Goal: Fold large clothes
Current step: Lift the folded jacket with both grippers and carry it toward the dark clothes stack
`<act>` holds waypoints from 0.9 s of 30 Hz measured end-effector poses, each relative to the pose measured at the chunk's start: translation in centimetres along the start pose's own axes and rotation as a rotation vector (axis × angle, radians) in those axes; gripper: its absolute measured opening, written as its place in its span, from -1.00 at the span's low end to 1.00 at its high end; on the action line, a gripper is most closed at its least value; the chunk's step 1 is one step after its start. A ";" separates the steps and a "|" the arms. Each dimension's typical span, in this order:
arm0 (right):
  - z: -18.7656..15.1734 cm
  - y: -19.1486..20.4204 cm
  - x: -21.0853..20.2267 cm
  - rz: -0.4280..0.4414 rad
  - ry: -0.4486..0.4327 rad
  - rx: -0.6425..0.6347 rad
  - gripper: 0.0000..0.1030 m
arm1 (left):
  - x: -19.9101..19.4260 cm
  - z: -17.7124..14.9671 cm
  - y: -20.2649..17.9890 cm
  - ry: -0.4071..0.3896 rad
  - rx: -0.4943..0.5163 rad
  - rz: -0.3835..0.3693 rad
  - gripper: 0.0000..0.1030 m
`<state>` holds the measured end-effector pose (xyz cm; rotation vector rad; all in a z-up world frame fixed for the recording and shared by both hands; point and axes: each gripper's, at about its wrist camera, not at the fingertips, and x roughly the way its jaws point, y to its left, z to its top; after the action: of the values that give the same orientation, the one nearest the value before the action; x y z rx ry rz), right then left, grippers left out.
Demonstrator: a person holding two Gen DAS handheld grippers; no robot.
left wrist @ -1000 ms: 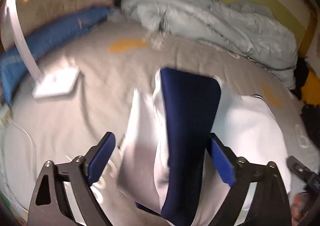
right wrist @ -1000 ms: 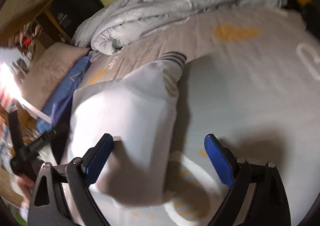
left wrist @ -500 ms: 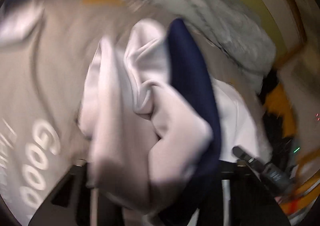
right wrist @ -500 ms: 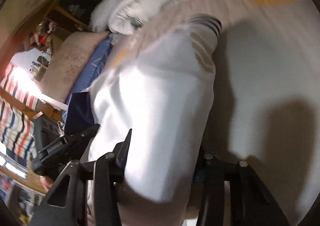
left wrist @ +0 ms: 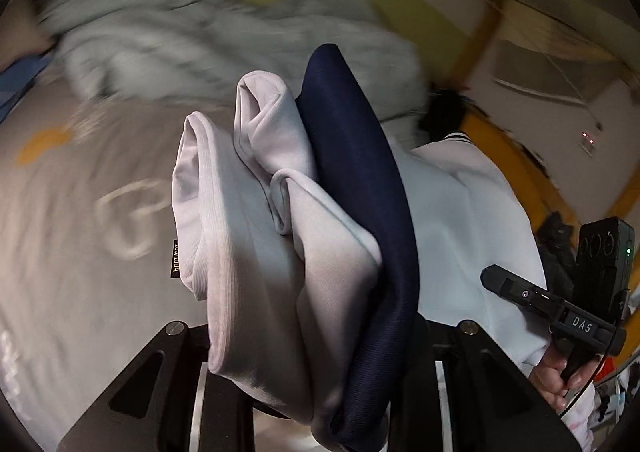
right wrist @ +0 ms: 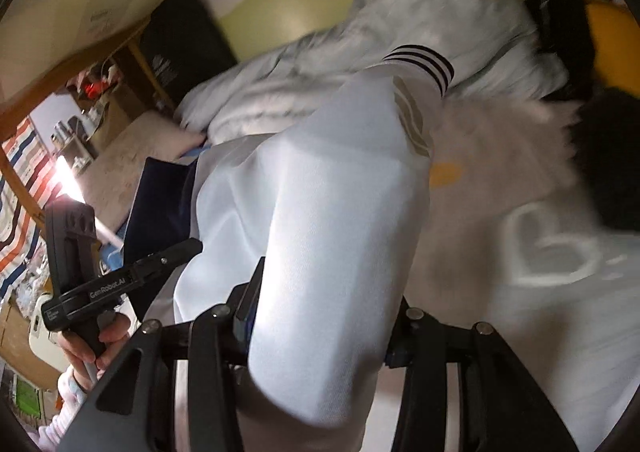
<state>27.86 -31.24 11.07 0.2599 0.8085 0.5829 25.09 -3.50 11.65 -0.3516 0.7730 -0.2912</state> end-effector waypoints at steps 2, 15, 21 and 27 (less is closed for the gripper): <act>1.5 -3.8 -3.6 -0.019 -0.038 0.029 -0.21 | 2.0 1.2 -4.3 0.002 0.045 -0.030 -0.51; 10.1 -25.1 -17.9 -0.258 -0.252 0.089 -0.20 | 22.6 8.8 -28.9 0.020 0.235 -0.223 -0.51; 12.2 -35.6 -15.3 -0.342 -0.206 0.197 -0.16 | 33.9 8.2 -32.2 0.084 0.213 -0.162 -0.48; 9.7 -44.4 -10.2 -0.314 -0.116 0.334 -0.01 | 40.7 6.5 -31.6 0.152 0.180 -0.096 -0.28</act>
<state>46.73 -73.32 4.52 0.4584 0.8123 0.1335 53.54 -46.24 3.52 -0.1986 0.8735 -0.4786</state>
